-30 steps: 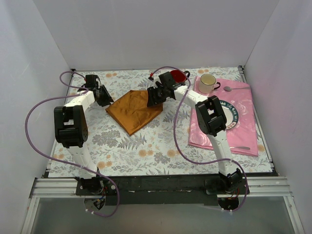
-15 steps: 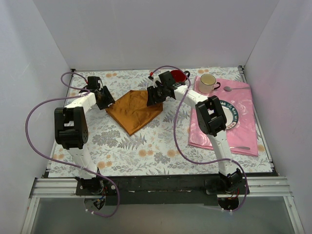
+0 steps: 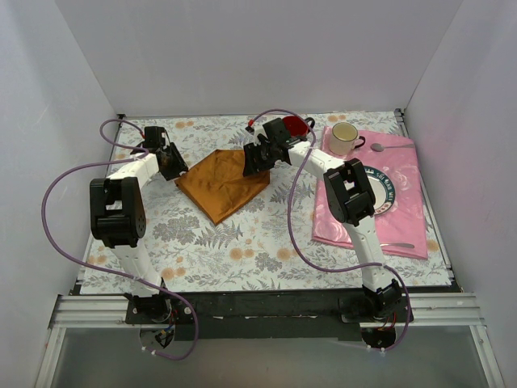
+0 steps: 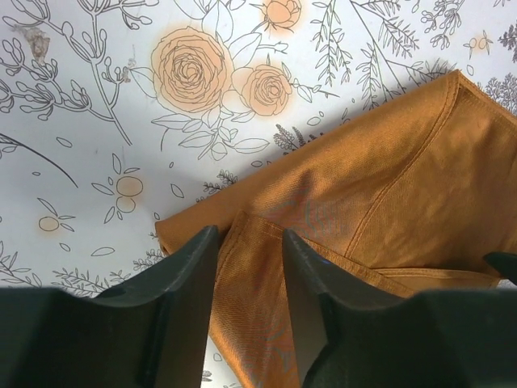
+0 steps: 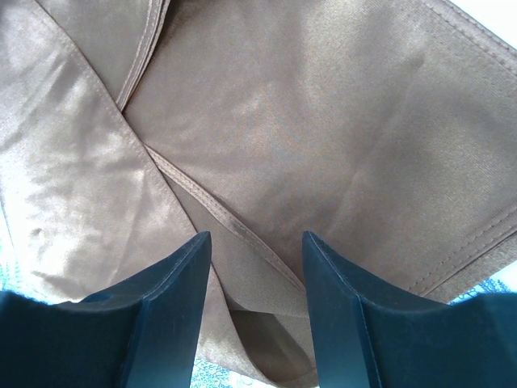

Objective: Fold the napkin, place the utensils inside, and roll it up
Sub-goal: Fold the napkin

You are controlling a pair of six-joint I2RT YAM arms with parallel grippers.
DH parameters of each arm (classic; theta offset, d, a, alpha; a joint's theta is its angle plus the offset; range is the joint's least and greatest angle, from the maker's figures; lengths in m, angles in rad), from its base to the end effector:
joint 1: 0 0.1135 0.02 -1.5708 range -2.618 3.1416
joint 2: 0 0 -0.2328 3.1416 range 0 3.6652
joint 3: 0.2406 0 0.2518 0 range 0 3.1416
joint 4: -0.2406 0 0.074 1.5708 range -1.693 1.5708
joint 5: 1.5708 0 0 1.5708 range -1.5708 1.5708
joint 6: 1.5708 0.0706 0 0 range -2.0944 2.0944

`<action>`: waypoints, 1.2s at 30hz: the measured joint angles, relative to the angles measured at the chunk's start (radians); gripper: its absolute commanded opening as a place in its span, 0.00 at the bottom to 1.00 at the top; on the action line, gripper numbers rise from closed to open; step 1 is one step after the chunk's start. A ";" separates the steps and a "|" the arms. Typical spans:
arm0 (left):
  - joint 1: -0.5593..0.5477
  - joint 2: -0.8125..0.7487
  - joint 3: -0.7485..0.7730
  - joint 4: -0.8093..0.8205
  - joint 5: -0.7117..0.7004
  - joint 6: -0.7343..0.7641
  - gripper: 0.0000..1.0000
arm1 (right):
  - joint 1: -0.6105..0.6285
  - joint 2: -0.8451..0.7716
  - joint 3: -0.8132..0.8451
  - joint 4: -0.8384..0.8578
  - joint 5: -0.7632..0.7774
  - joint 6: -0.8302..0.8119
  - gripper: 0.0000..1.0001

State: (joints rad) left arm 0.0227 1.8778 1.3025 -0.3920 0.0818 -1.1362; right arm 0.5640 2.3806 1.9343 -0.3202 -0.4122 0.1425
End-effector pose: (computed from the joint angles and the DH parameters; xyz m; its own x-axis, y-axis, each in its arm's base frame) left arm 0.4101 0.0035 0.1338 -0.3681 -0.9126 -0.1779 -0.7366 0.4030 -0.5431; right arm 0.4370 0.3099 0.1264 -0.6844 -0.2790 -0.6736 -0.6430 0.6665 0.3774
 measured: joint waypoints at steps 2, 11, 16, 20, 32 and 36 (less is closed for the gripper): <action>0.000 0.000 0.000 0.000 0.000 0.003 0.31 | 0.000 0.001 0.000 0.000 -0.003 0.000 0.57; 0.000 0.045 0.023 -0.003 0.013 0.014 0.13 | 0.000 0.007 0.000 0.000 -0.010 0.000 0.57; 0.000 0.047 0.030 -0.011 0.017 0.021 0.00 | 0.000 0.007 0.000 0.000 -0.010 0.000 0.57; 0.000 0.047 0.046 -0.016 0.027 0.021 0.00 | -0.001 0.009 0.000 -0.002 -0.010 -0.001 0.57; 0.000 -0.035 -0.005 0.008 0.053 -0.030 0.00 | -0.001 0.009 -0.001 -0.030 -0.014 -0.002 0.55; 0.000 -0.081 -0.023 0.026 0.055 -0.043 0.00 | -0.001 0.005 -0.014 -0.026 -0.025 -0.002 0.54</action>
State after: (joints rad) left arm 0.0227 1.7966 1.2797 -0.3656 0.1371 -1.1797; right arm 0.5629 2.3852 1.9202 -0.3458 -0.4370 0.1410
